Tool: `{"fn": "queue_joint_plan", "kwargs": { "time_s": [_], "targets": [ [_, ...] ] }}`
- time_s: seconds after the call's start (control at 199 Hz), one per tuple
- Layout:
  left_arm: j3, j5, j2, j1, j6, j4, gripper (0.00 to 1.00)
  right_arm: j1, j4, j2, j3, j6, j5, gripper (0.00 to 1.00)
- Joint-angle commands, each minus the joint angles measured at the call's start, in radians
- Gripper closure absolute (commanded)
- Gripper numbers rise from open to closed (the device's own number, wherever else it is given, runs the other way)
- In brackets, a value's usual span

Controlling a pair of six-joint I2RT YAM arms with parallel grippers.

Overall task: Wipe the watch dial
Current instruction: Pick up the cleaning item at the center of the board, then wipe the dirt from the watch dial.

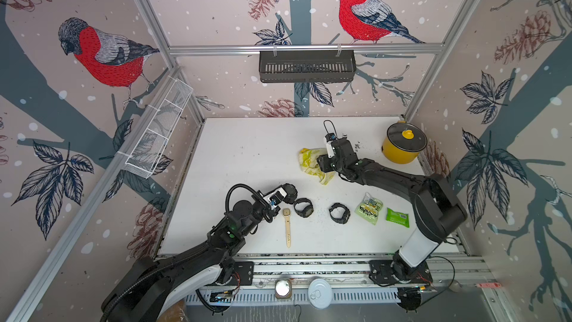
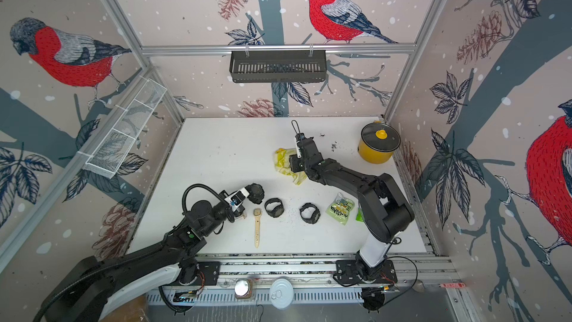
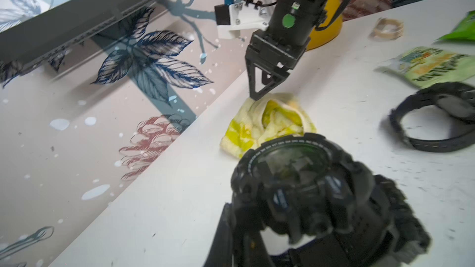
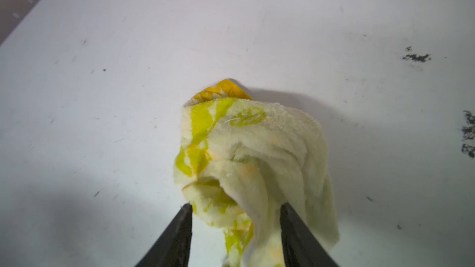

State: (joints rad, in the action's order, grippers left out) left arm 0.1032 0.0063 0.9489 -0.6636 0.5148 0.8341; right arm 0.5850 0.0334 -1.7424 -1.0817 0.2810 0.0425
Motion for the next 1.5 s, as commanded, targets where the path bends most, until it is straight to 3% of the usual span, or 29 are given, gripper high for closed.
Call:
{"fn": "queue_joint_plan", "kwargs": {
  "time_s": [0.0, 0.06, 0.201, 0.231, 0.286, 0.386, 0.551, 0.652, 0.732, 0.872, 0.998, 1.118, 1.263, 1.439, 1.494],
  "targets": [
    [0.023, -0.02, 0.117, 0.019, -0.014, 0.176, 1.0, 0.013, -0.027, -0.089, -0.066, -0.061, 0.159, 0.44],
    [0.052, -0.025, 0.2, 0.019, -0.019, 0.202, 1.0, 0.022, -0.02, -0.142, -0.09, -0.062, 0.197, 0.43],
    [0.101, -0.011, 0.361, 0.0, 0.03, 0.308, 1.0, 0.015, 0.003, -0.247, -0.119, -0.021, 0.141, 0.46],
    [0.117, -0.011, 0.381, -0.002, 0.019, 0.313, 1.0, 0.012, 0.012, -0.26, -0.116, -0.019, 0.127, 0.52],
    [0.138, -0.011, 0.411, -0.005, 0.005, 0.325, 1.0, 0.002, 0.028, -0.265, -0.102, -0.01, 0.105, 0.8],
    [0.144, 0.002, 0.495, -0.006, -0.045, 0.44, 1.0, -0.019, 0.119, -0.168, 0.002, -0.02, 0.076, 0.95],
    [0.263, 0.017, 0.754, -0.042, -0.101, 0.624, 1.0, -0.106, 0.104, 0.084, 0.106, -0.048, 0.05, 0.99],
    [0.344, -0.001, 0.929, -0.078, -0.079, 0.751, 1.0, -0.15, -0.004, 0.185, 0.098, -0.082, 0.042, 0.99],
    [0.368, -0.018, 1.066, -0.118, -0.017, 0.966, 1.0, -0.151, -0.088, 0.216, 0.08, -0.139, 0.033, 0.99],
    [0.441, -0.031, 1.129, -0.155, 0.028, 0.959, 1.0, -0.136, -0.219, 0.201, 0.035, -0.16, -0.068, 0.99],
    [0.455, -0.039, 1.124, -0.166, 0.018, 0.938, 1.0, -0.105, -0.226, 0.221, 0.054, -0.151, -0.149, 0.99],
    [0.536, 0.017, 1.052, -0.166, 0.003, 0.641, 1.0, -0.115, -0.204, 0.253, 0.097, -0.131, -0.204, 0.99],
    [0.64, 0.008, 0.976, -0.168, -0.122, 0.316, 1.0, -0.121, -0.243, 0.267, 0.101, -0.126, -0.144, 0.99],
    [0.659, 0.072, 0.955, -0.169, -0.413, 0.204, 1.0, -0.155, -0.31, 0.288, 0.082, -0.105, -0.03, 0.98],
    [0.638, 0.095, 0.997, -0.175, -0.465, 0.277, 1.0, -0.173, -0.317, 0.293, 0.08, -0.095, -0.031, 0.98]
  ]
}}
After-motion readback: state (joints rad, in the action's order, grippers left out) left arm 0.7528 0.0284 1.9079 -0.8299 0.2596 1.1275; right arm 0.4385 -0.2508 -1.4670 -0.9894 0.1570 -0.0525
